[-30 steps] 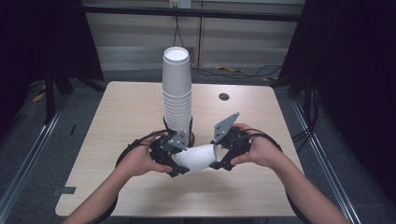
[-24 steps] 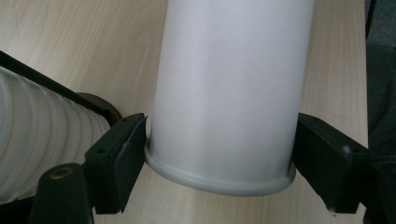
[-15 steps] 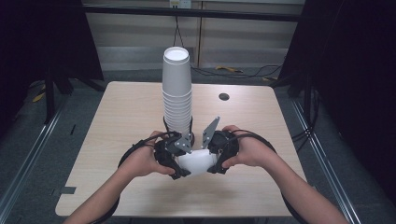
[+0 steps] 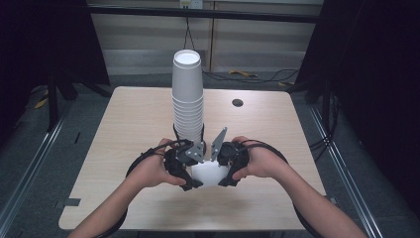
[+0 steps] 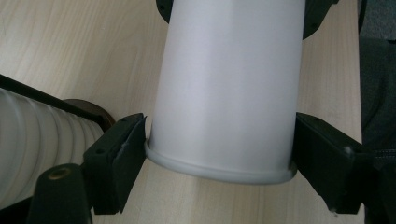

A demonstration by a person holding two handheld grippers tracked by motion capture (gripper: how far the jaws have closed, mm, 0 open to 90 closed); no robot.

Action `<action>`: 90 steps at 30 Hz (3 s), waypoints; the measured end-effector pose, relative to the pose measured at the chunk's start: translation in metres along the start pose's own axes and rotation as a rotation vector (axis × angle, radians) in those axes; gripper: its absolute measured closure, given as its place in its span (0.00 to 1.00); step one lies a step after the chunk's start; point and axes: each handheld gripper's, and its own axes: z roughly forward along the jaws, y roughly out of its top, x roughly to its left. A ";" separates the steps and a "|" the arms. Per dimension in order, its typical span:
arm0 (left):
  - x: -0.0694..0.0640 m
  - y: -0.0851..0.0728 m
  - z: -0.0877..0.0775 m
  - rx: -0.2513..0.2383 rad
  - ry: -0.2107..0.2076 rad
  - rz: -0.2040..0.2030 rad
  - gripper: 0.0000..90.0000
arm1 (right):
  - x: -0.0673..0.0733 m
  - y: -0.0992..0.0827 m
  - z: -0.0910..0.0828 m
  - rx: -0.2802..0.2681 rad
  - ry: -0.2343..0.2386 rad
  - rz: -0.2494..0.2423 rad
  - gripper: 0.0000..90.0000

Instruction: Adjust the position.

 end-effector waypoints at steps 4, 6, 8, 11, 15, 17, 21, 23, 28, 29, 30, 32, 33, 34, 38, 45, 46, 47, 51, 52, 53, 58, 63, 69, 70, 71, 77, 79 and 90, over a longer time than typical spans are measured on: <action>0.004 0.000 -0.007 -0.044 -0.013 -0.021 0.23 | -0.001 -0.008 0.004 -0.036 0.008 -0.007 0.29; 0.005 -0.002 -0.007 -0.083 -0.018 -0.031 0.21 | -0.001 -0.011 0.004 -0.058 -0.013 -0.010 0.28; 0.007 -0.004 -0.008 -0.109 -0.020 -0.028 0.20 | -0.002 -0.014 0.004 -0.081 -0.008 -0.010 0.28; 0.006 -0.006 -0.009 -0.136 -0.007 -0.009 0.18 | -0.002 -0.019 0.002 -0.110 -0.006 0.003 0.28; 0.008 -0.008 -0.013 -0.181 0.000 -0.036 0.17 | -0.003 -0.027 0.002 -0.154 -0.002 0.021 0.28; 0.009 -0.009 -0.015 -0.192 -0.004 -0.046 0.16 | -0.004 -0.031 0.000 -0.173 -0.005 0.025 0.28; 0.010 -0.011 -0.018 -0.195 0.004 -0.060 0.16 | -0.006 -0.036 -0.002 -0.184 -0.016 0.027 0.28; 0.011 -0.013 -0.019 -0.207 0.005 -0.065 0.16 | -0.006 -0.040 -0.002 -0.186 -0.013 0.041 0.28; 0.010 -0.021 -0.015 -0.208 -0.010 -0.097 0.16 | -0.008 -0.046 -0.002 -0.225 -0.009 0.053 0.28; 0.010 -0.023 -0.014 -0.212 -0.011 -0.096 0.16 | -0.008 -0.047 -0.002 -0.229 -0.015 0.059 0.28; 0.010 -0.024 -0.013 -0.220 -0.011 -0.097 0.16 | -0.008 -0.048 -0.002 -0.233 -0.008 0.061 0.28; 0.010 -0.027 -0.012 -0.234 -0.025 -0.122 0.16 | -0.010 -0.050 -0.003 -0.239 -0.016 0.063 0.27; 0.010 -0.028 -0.010 -0.239 -0.023 -0.129 0.16 | -0.010 -0.051 -0.003 -0.244 -0.013 0.067 0.27; 0.010 -0.028 -0.009 -0.237 -0.025 -0.124 0.16 | -0.010 -0.051 -0.004 -0.259 -0.011 0.074 0.27; 0.009 -0.027 -0.005 -0.265 -0.041 -0.150 0.16 | -0.011 -0.050 -0.007 -0.274 -0.021 0.085 0.27; 0.010 -0.024 0.001 -0.275 -0.034 -0.149 0.16 | -0.011 -0.045 -0.008 -0.320 -0.001 0.071 0.27; 0.010 -0.024 0.001 -0.276 -0.033 -0.153 0.16 | -0.010 -0.044 -0.007 -0.324 0.004 0.069 0.27; 0.010 -0.024 0.001 -0.280 -0.043 -0.152 0.16 | -0.009 -0.043 -0.007 -0.324 0.010 0.062 0.27; 0.011 -0.025 0.001 -0.279 -0.031 -0.142 0.13 | -0.008 -0.043 -0.006 -0.315 0.005 0.049 0.27; 0.011 -0.025 0.001 -0.286 -0.029 -0.147 0.12 | -0.009 -0.043 -0.006 -0.315 0.005 0.046 0.27; 0.011 -0.025 0.001 -0.287 -0.031 -0.147 0.08 | -0.008 -0.043 -0.006 -0.317 0.011 0.042 0.27; 0.010 -0.025 0.002 -0.291 -0.032 -0.128 0.04 | -0.006 -0.041 -0.006 -0.326 0.015 0.024 0.27; 0.011 -0.024 0.001 -0.308 -0.045 -0.132 0.04 | -0.005 -0.037 -0.006 -0.330 0.013 0.001 0.27; 0.010 -0.026 0.000 -0.326 -0.062 -0.126 0.07 | -0.004 -0.037 -0.004 -0.348 0.012 -0.005 0.27; 0.010 -0.026 0.000 -0.326 -0.067 -0.130 0.07 | -0.004 -0.037 -0.004 -0.349 0.014 -0.004 0.27; 0.010 -0.026 0.000 -0.325 -0.068 -0.131 0.07 | -0.004 -0.037 -0.004 -0.349 0.015 -0.012 0.27; 0.010 -0.026 -0.001 -0.329 -0.072 -0.129 0.09 | -0.003 -0.037 -0.005 -0.357 0.008 -0.017 0.27; 0.010 -0.026 -0.001 -0.329 -0.074 -0.131 0.09 | -0.004 -0.037 -0.005 -0.362 0.011 -0.016 0.27; 0.011 -0.028 -0.001 -0.336 -0.077 -0.141 0.08 | -0.005 -0.038 -0.004 -0.372 0.008 -0.019 0.27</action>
